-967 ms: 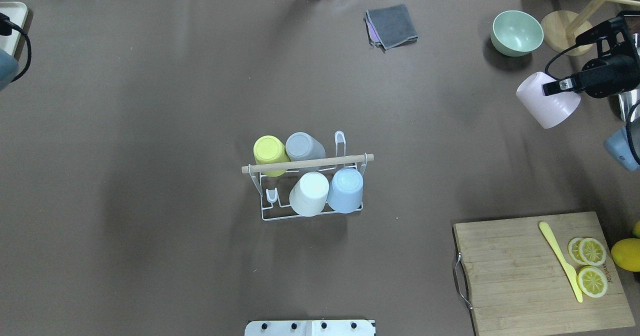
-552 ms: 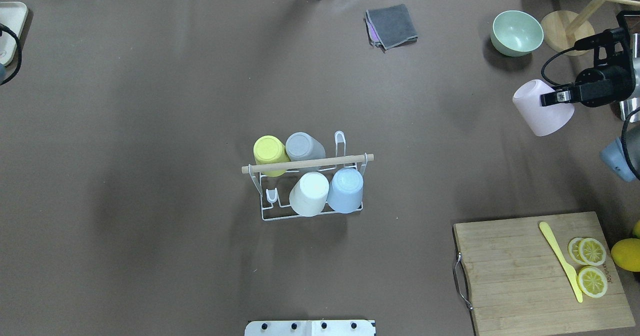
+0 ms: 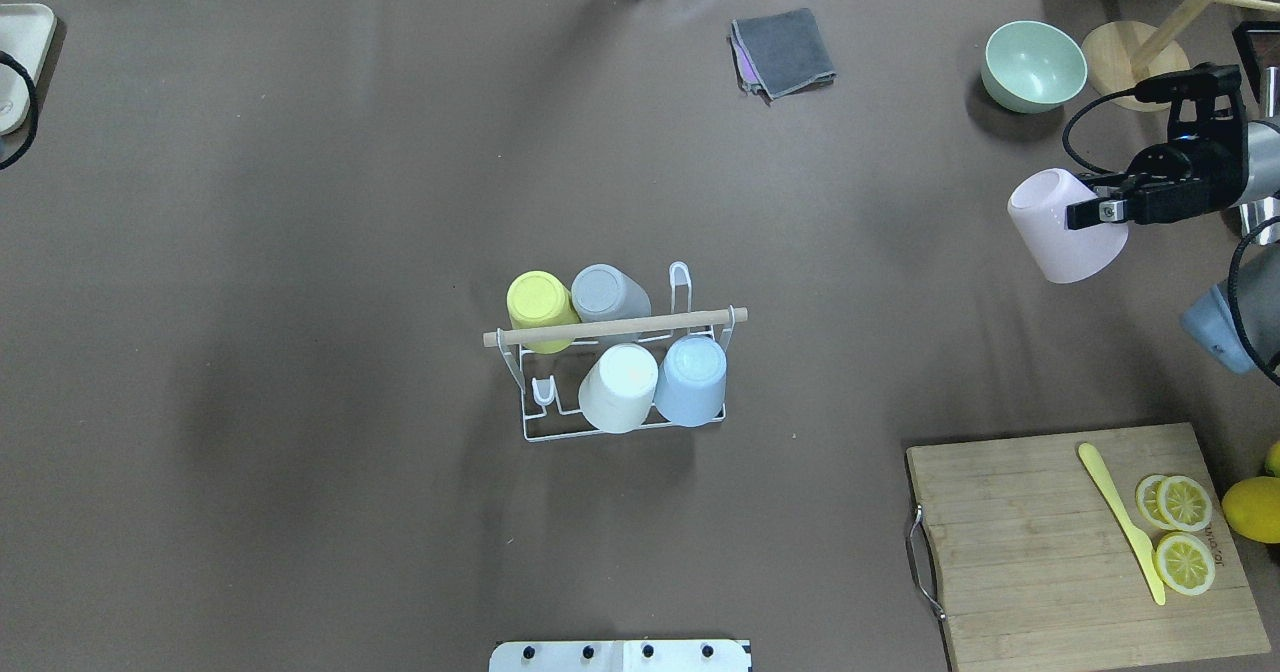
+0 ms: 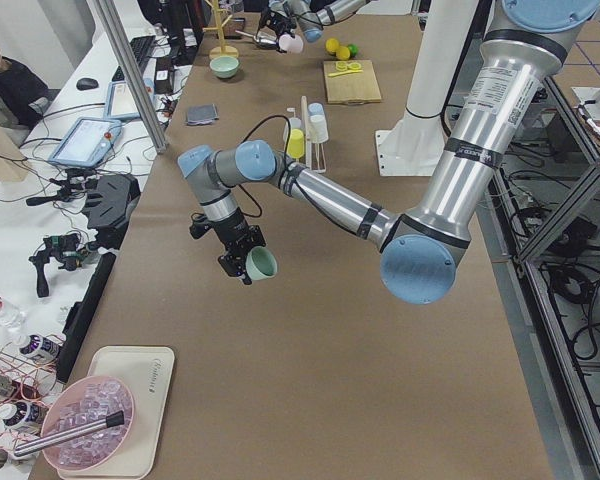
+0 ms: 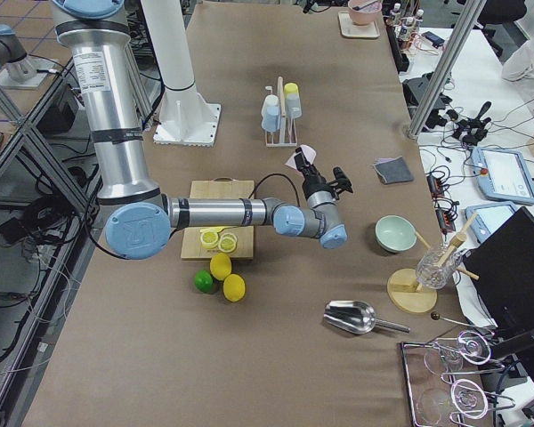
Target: Place cup on cup holder
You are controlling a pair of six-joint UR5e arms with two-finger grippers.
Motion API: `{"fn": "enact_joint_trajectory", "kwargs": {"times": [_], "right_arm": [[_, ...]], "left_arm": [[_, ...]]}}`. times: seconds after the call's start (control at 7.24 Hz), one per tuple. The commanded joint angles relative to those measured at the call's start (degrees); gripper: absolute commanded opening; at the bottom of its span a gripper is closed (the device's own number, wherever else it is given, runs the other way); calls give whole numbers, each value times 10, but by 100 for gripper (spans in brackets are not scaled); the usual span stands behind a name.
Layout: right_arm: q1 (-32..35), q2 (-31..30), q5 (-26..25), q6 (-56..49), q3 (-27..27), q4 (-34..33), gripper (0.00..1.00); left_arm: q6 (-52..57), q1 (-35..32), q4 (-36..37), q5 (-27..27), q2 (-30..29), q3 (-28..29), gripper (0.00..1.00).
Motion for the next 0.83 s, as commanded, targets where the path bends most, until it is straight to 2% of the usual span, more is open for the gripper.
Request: {"fn": "enact_joint_trajectory", "kwargs": {"times": [0.0, 0.28, 0.69], "right_arm": [[5, 8, 4, -29, 20, 2, 13], [6, 27, 11, -68, 20, 0, 13], [10, 66, 28, -152, 18, 2, 14]], "left_arm": [[0, 0, -19, -2, 0, -10, 0], [-1, 0, -37, -1, 8, -39, 0], [-19, 1, -171, -2, 115, -118, 0]]}}
